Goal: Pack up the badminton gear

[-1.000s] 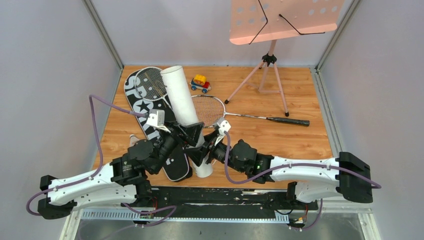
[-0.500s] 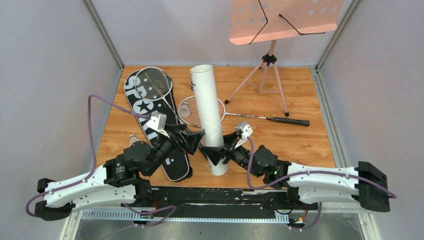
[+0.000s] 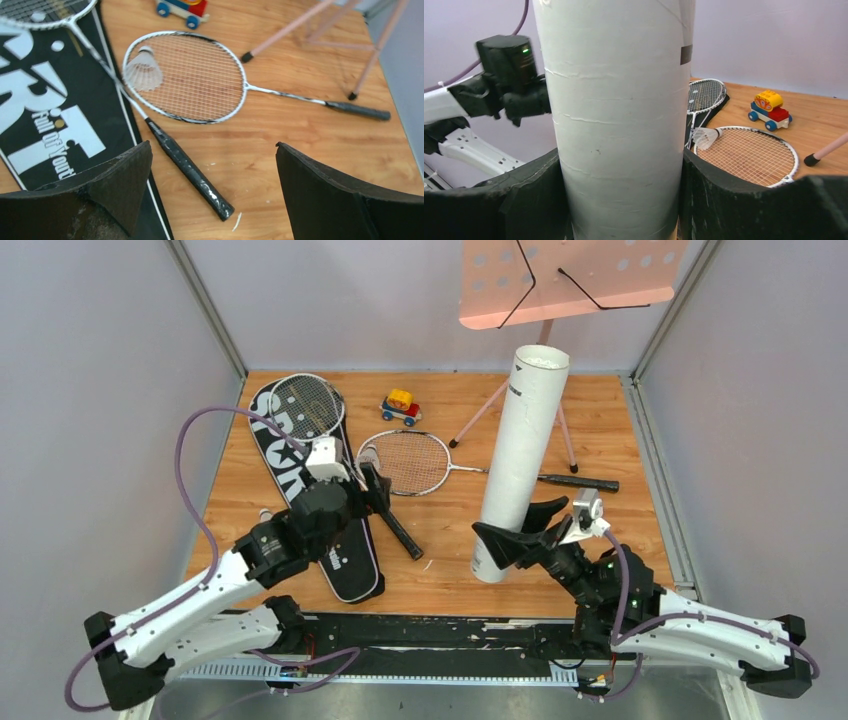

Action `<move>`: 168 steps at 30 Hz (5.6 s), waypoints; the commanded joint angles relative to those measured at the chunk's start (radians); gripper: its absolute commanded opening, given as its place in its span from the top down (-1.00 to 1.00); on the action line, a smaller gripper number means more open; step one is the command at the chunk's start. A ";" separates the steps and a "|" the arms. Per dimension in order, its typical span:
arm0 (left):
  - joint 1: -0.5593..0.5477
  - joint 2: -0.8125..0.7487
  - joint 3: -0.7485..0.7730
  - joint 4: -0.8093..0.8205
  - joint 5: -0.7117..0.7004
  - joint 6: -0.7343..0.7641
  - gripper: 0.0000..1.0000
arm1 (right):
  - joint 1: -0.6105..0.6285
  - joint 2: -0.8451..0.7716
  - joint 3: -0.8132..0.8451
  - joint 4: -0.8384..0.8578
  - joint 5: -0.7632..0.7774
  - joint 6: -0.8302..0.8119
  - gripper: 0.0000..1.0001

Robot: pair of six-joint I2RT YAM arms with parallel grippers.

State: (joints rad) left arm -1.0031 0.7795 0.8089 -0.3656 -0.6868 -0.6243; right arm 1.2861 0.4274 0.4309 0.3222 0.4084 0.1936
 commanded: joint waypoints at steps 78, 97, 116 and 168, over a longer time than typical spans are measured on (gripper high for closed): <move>0.783 0.080 0.453 -0.548 1.064 0.303 1.00 | -0.001 0.092 -0.051 -0.243 -0.054 -0.630 0.45; 0.778 -0.038 0.662 -0.889 1.162 0.448 1.00 | 0.000 0.218 -0.123 -0.118 0.054 -0.888 0.52; 0.750 -0.034 0.586 -0.827 1.419 0.462 1.00 | 0.004 0.200 -0.155 -0.084 0.058 -0.893 0.55; 0.750 -0.135 0.422 -0.567 1.492 0.269 -0.23 | 0.031 0.213 -0.244 0.160 -0.065 -0.916 0.62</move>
State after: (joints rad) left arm -0.2493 0.6716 1.1736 -0.9463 0.8730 -0.3290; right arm 1.3087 0.6762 0.1925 0.3813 0.3679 -0.7345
